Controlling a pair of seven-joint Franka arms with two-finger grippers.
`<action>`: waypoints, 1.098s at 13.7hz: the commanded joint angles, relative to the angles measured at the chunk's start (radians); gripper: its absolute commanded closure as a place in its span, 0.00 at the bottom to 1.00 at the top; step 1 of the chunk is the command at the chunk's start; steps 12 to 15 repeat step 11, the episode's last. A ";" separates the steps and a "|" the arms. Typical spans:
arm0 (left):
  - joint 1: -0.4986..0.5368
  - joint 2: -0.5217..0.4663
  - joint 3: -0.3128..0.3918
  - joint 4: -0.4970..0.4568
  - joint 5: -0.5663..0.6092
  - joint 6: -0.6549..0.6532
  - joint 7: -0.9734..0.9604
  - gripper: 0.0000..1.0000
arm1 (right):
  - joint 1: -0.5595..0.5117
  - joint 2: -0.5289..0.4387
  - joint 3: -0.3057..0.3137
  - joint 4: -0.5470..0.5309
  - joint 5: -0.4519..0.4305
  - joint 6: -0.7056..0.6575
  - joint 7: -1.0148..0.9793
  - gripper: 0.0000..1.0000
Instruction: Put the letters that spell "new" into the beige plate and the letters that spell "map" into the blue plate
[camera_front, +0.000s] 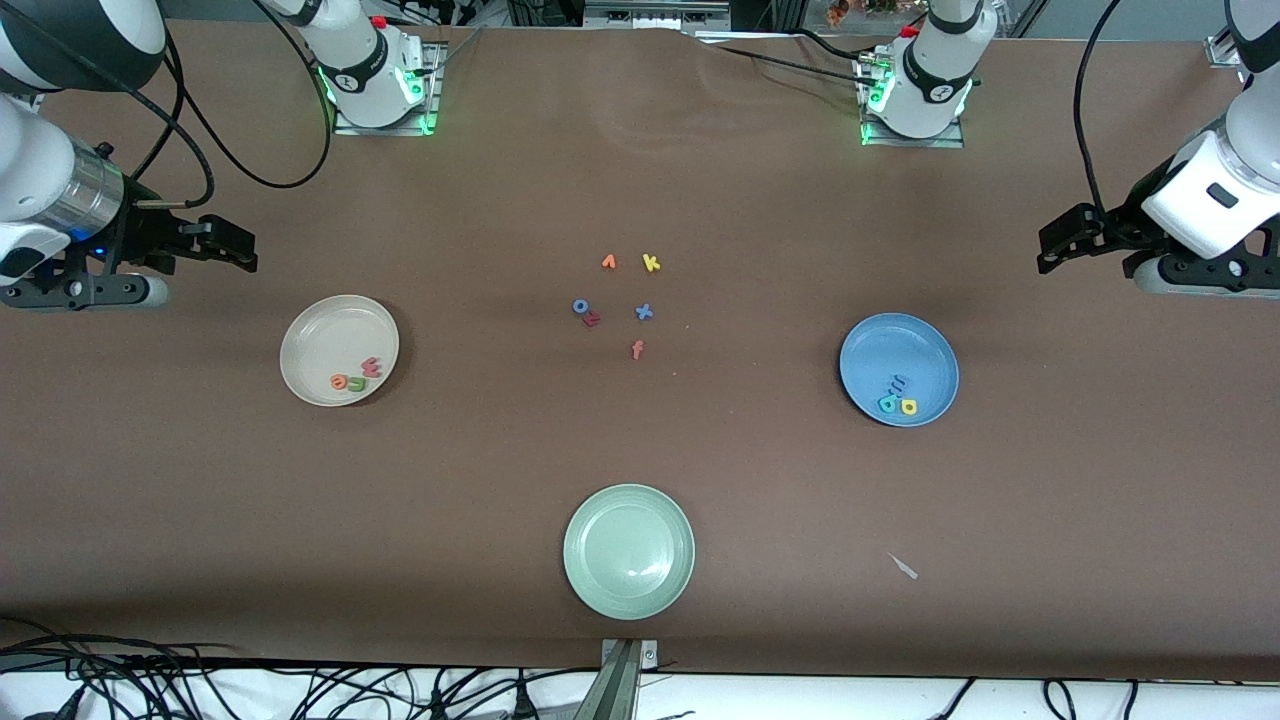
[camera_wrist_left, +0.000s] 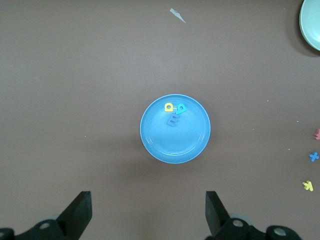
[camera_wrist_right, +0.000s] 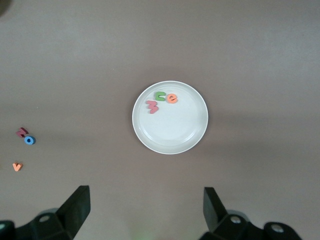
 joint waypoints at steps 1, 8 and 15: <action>-0.003 0.013 0.002 0.031 -0.031 -0.023 -0.012 0.00 | 0.004 -0.001 0.003 0.010 -0.017 -0.007 0.014 0.00; -0.001 0.013 -0.015 0.031 -0.028 -0.023 -0.012 0.00 | 0.004 -0.001 0.003 0.008 -0.017 -0.001 0.014 0.00; -0.001 0.013 -0.015 0.031 -0.028 -0.023 -0.012 0.00 | 0.005 0.000 0.003 0.007 -0.015 -0.001 0.014 0.00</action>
